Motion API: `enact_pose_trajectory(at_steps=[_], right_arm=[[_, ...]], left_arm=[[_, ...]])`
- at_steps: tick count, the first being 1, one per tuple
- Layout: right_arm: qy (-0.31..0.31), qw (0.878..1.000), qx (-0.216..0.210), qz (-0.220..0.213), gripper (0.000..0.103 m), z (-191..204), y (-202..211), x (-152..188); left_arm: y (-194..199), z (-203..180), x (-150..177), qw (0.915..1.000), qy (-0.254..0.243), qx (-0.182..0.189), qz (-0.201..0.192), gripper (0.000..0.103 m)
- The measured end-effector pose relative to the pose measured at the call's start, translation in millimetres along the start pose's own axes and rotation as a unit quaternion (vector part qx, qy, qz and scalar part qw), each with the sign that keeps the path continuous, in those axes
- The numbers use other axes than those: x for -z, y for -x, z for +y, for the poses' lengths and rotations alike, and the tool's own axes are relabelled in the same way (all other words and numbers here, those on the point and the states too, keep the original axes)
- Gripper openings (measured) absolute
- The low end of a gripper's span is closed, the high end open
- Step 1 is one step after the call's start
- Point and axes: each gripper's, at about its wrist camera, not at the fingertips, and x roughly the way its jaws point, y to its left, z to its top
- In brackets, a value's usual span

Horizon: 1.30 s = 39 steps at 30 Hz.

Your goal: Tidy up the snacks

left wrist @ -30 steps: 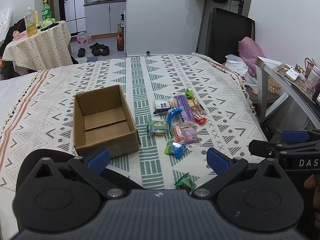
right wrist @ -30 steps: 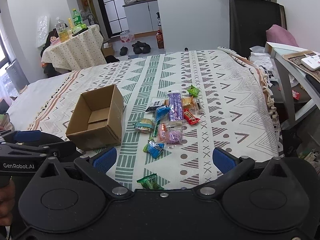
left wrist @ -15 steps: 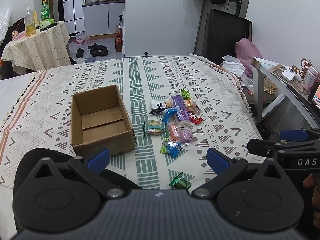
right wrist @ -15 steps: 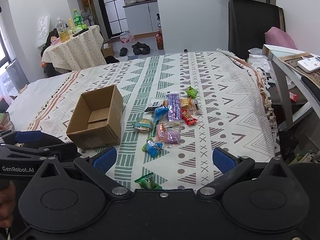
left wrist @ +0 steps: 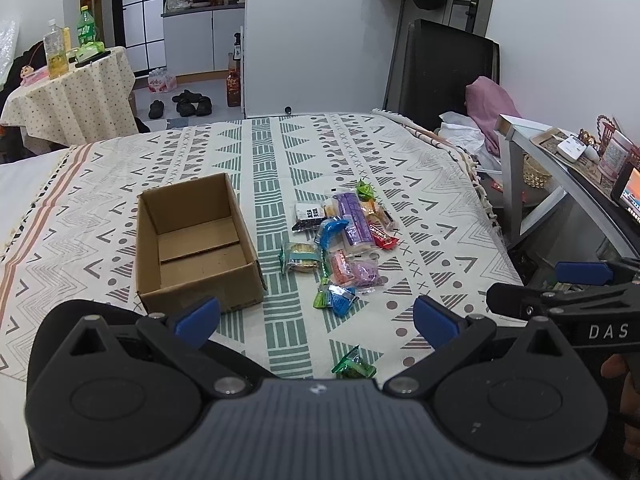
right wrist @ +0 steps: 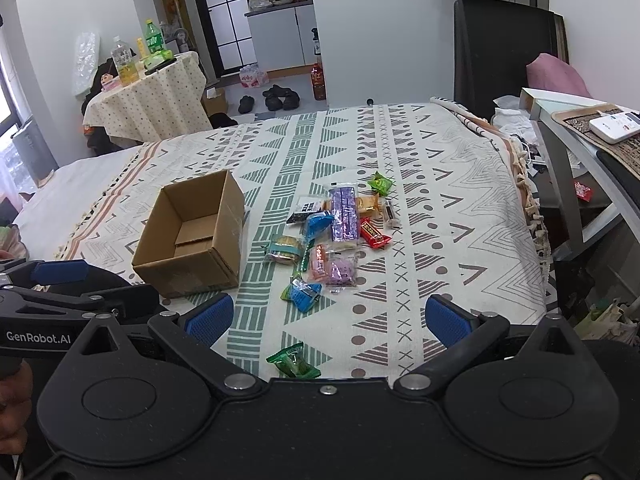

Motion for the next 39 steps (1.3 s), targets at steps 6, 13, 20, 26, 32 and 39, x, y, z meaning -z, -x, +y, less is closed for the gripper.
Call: enact_pose_trajectory(at_steps=[6, 13, 20, 26, 32, 39], right_arm=[[-0.002, 1.0, -0.001, -0.001, 0.103, -1, 1, 1], [-0.001, 1.0, -0.001, -0.003, 0.103, -2, 2, 4], [-0.002, 1.0, -0.005, -0.002, 0.103, -3, 1, 5], [-0.01, 1.0, -0.006, -0.001, 0.103, -9, -4, 8], [-0.026, 0.999, -0.017, 0.007, 0.103, -23, -19, 11], [-0.047, 0.998, -0.032, 0.031, 0.09, -38, -46, 12]], left_arm=[[2, -3, 2, 1.0, -0.009, -0.002, -0.002, 0.103], [4, -5, 3, 1.0, -0.006, 0.001, -0.003, 0.103], [2, -5, 6, 1.0, -0.005, -0.004, 0.001, 0.103], [-13, -8, 10, 0.9998, -0.009, -0.011, 0.013, 0.103], [-37, -11, 11, 0.9995, 0.0, -0.007, 0.031, 0.102], [-78, -14, 22, 0.9971, 0.017, 0.007, 0.074, 0.099]])
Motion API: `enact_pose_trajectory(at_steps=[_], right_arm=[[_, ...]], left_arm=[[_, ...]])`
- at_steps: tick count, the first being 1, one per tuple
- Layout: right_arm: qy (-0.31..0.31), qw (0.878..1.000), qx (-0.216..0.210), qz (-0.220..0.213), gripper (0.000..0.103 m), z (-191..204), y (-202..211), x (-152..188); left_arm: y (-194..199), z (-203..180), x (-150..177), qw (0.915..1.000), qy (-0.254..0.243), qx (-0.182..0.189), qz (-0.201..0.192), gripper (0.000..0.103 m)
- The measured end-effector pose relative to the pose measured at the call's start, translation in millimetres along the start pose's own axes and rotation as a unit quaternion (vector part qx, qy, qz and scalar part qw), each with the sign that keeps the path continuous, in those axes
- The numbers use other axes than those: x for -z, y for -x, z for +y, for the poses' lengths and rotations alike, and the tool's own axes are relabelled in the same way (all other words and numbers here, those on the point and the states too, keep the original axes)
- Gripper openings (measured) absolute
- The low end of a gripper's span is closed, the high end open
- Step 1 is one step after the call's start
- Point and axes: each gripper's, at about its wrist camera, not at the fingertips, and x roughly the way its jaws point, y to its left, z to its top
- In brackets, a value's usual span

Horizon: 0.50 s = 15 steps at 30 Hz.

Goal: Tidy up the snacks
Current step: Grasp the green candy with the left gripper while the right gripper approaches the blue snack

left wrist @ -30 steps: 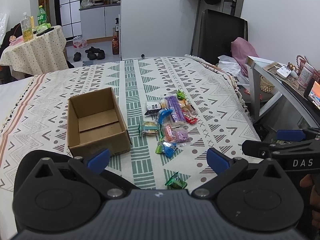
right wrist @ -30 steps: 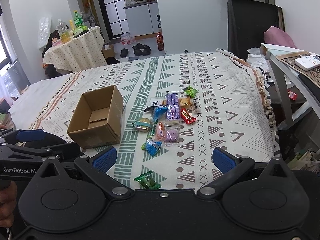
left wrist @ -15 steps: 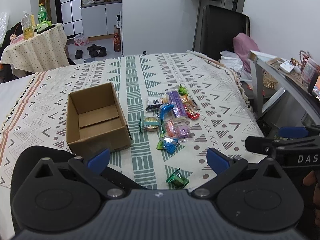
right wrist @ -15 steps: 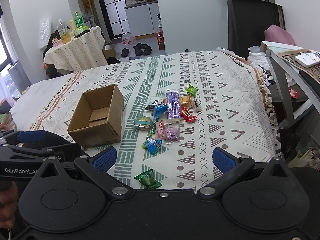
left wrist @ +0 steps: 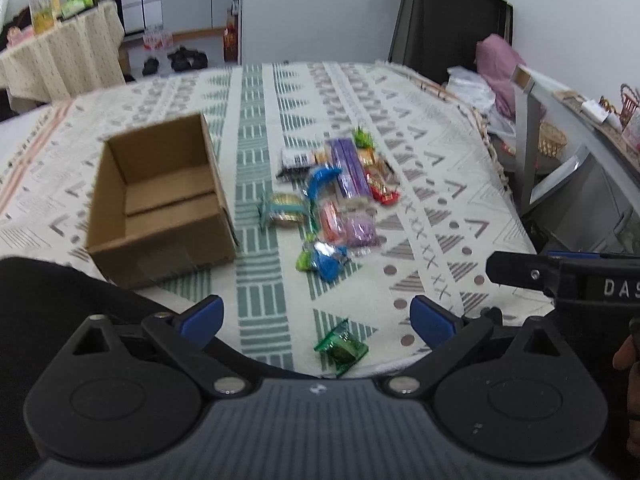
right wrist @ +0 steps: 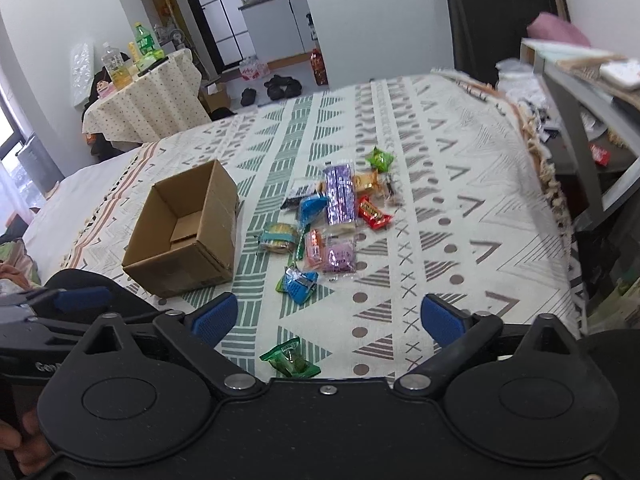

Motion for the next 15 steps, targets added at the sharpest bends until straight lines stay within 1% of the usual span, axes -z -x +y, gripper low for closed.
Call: enact_pose_trajectory(at_steps=[1, 2, 3, 9, 11, 13, 15], right_arm=[[-0.004, 1.0, -0.002, 0.006, 0.088, -3, -5, 0], [-0.008, 1.0, -0.005, 0.013, 0.084, -6, -10, 1], [-0.011, 1.0, -0.009, 0.019, 0.081, -8, -14, 1], [-0.035, 0.998, -0.018, 0.047, 0.072, -23, -39, 1], [-0.035, 0.998, -0.02, 0.054, 0.071, -26, -47, 0], [-0.038, 0.997, -0.024, 0.062, 0.07, -28, -54, -1], [-0.041, 0.996, -0.029, 0.071, 0.066, -31, -61, -1]], left_arm=[[-6, -1, 0, 1.0, 0.004, 0.003, 0.008, 0.097], [-12, -1, 0, 0.9998, 0.007, 0.008, 0.015, 0.093], [-19, -2, 0, 0.9996, 0.01, 0.012, 0.023, 0.092], [-58, -4, 1, 0.9968, 0.032, 0.024, 0.069, 0.081], [-72, -3, 2, 0.9949, 0.043, 0.026, 0.087, 0.076], [-83, -2, 3, 0.9925, 0.056, 0.027, 0.105, 0.073], [-94, 0, 5, 0.9901, 0.066, 0.03, 0.12, 0.071]])
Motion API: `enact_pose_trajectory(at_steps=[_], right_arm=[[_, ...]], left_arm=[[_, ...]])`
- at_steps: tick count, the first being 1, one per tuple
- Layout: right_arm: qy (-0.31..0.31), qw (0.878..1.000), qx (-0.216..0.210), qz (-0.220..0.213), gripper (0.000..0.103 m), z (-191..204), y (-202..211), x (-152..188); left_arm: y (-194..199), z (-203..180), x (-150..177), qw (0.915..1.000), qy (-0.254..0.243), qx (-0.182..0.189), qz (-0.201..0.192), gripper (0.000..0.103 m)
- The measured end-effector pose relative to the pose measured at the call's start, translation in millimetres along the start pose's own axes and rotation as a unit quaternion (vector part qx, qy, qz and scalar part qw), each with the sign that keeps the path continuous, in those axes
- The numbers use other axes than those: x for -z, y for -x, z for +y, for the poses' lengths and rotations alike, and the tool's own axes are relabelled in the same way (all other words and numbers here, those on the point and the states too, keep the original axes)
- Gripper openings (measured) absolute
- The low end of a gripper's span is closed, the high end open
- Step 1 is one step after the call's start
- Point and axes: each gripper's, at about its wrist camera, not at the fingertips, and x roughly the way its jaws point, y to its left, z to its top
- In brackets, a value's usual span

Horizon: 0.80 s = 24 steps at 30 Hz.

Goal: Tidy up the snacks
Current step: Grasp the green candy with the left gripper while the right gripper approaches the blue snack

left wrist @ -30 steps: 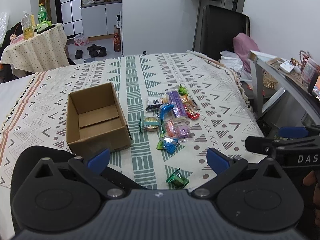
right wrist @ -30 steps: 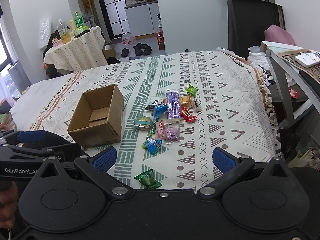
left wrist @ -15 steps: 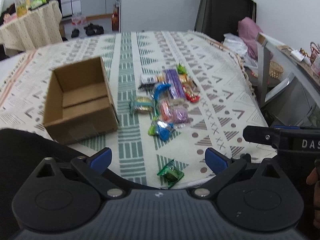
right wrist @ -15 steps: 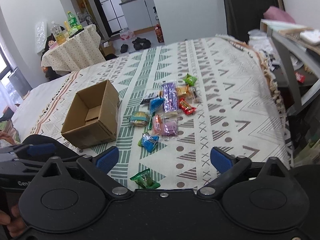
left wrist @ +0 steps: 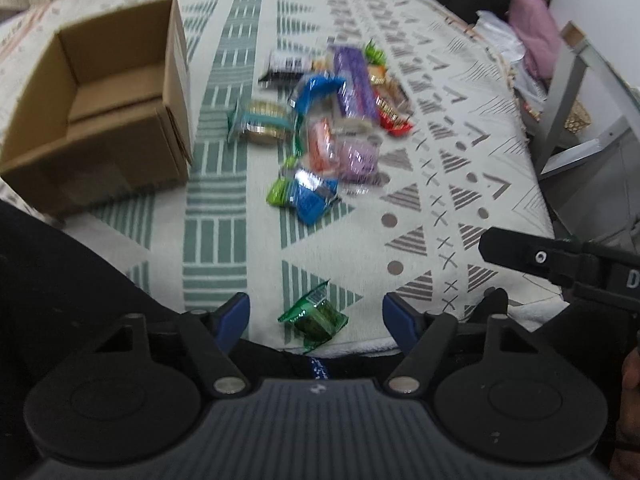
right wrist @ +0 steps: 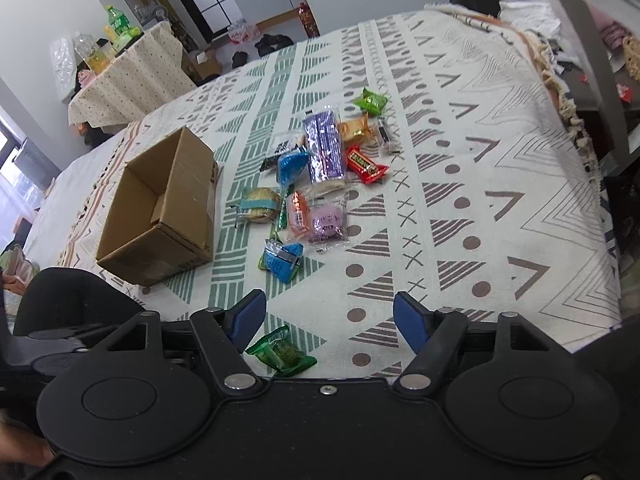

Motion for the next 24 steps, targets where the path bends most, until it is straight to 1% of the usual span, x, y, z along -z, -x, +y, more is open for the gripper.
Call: enact_pose_trajectory(at_steps=[3, 6, 12, 15, 18, 21, 22, 23, 24], right_arm=[[-0.005, 1.0, -0.006, 0.011, 0.063, -3, -10, -5], [-0.011, 1.0, -0.013, 0.021, 0.062, -5, -19, -8], [-0.018, 0.999, -0.018, 0.036, 0.062, -10, -38, -13], [-0.023, 0.999, -0.021, 0.045, 0.062, -12, -47, -15], [-0.026, 0.998, -0.023, 0.054, 0.062, -12, -55, -16], [-0.025, 0.997, -0.025, 0.064, 0.062, -11, -65, -15], [-0.024, 0.997, -0.026, 0.067, 0.062, -10, -68, -15], [-0.023, 0.997, -0.026, 0.071, 0.062, -9, -72, -16], [-0.022, 0.997, -0.027, 0.073, 0.062, -8, -76, -16]], left_arm=[[-15, 2, -2, 0.9997, 0.011, 0.002, 0.021, 0.069], [-28, 2, -4, 0.9994, 0.014, 0.002, 0.032, 0.069], [-55, 3, -10, 0.998, 0.022, -0.001, 0.06, 0.067], [-68, 6, -10, 0.9964, 0.024, -0.005, 0.081, 0.067], [-75, 7, -10, 0.9959, 0.026, -0.005, 0.087, 0.067], [-85, 9, -10, 0.9942, 0.034, -0.005, 0.102, 0.053], [-89, 11, -9, 0.9932, 0.037, -0.004, 0.111, 0.046], [-92, 14, -9, 0.9923, 0.042, 0.0, 0.117, 0.041], [-94, 16, -8, 0.9919, 0.048, 0.003, 0.117, 0.04]])
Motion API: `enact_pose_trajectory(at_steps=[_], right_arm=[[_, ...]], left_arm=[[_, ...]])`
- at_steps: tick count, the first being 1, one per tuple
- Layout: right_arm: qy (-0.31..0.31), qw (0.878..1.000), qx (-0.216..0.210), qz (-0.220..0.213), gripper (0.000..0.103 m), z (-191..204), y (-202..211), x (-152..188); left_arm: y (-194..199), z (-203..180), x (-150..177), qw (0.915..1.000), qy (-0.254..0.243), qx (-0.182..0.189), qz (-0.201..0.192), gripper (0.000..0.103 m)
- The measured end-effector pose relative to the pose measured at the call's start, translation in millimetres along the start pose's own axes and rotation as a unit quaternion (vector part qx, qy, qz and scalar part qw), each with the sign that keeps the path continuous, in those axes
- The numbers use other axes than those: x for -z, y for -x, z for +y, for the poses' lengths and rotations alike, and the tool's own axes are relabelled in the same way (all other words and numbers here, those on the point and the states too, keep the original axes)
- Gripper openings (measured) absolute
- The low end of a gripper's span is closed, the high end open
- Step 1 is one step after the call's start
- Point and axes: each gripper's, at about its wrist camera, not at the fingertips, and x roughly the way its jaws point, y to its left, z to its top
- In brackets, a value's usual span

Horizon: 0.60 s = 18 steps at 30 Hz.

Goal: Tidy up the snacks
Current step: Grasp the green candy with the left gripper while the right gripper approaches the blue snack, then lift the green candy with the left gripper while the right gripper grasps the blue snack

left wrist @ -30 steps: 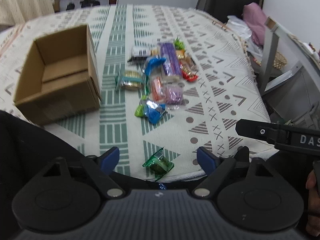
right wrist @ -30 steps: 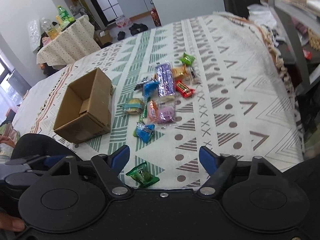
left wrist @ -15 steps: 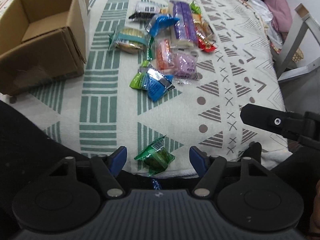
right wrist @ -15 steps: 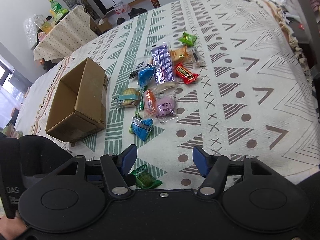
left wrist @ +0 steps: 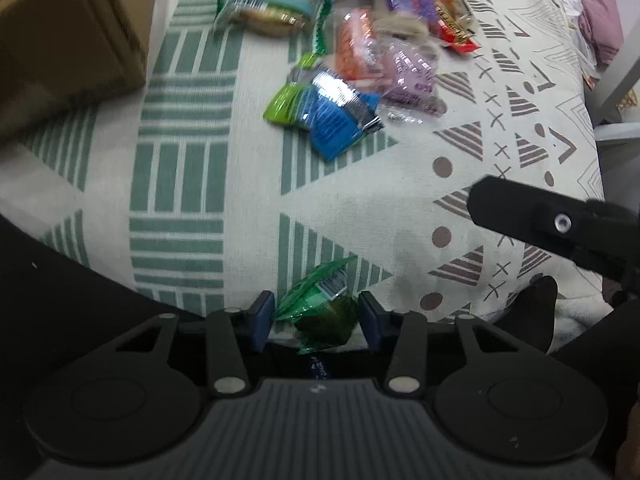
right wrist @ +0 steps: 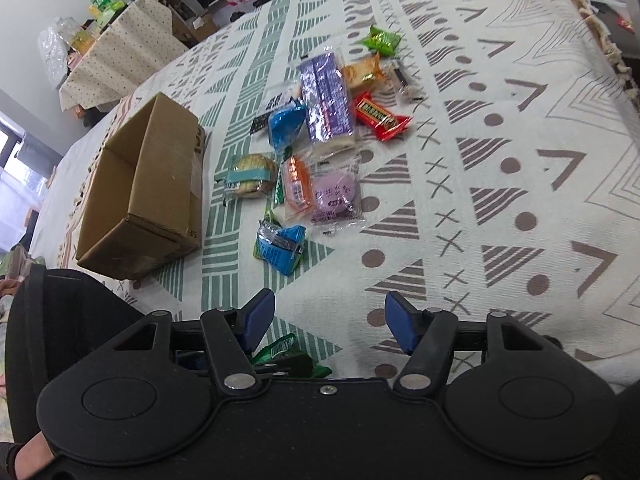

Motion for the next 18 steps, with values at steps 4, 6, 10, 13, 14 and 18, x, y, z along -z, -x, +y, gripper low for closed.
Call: enact_pose_trajectory(at_steps=[4, 6, 10, 13, 14, 18], right_arm=[[-0.001, 1.0, -0.002, 0.009, 0.062, 2, -15, -3], [-0.002, 1.0, -0.004, 0.014, 0.062, 5, -21, -5], [0.008, 1.0, -0.004, 0.018, 0.062, 14, -34, -11], [0.014, 1.0, -0.004, 0.02, 0.062, 20, -44, -15], [0.016, 1.0, -0.002, 0.021, 0.062, 22, -47, -16], [0.022, 0.999, 0.002, 0.024, 0.062, 27, -57, -20]], left_arm=[[0, 7, -2, 0.9997, 0.019, 0.01, -0.01, 0.029], [2, 8, -3, 0.9996, 0.023, 0.01, -0.015, 0.027], [7, 13, -8, 0.9991, 0.031, 0.007, -0.028, 0.027], [10, 19, -12, 0.9985, 0.041, 0.004, -0.035, 0.026], [12, 20, -13, 0.9984, 0.043, 0.003, -0.038, 0.026], [18, 29, -19, 0.9971, 0.055, 0.001, -0.052, 0.026]])
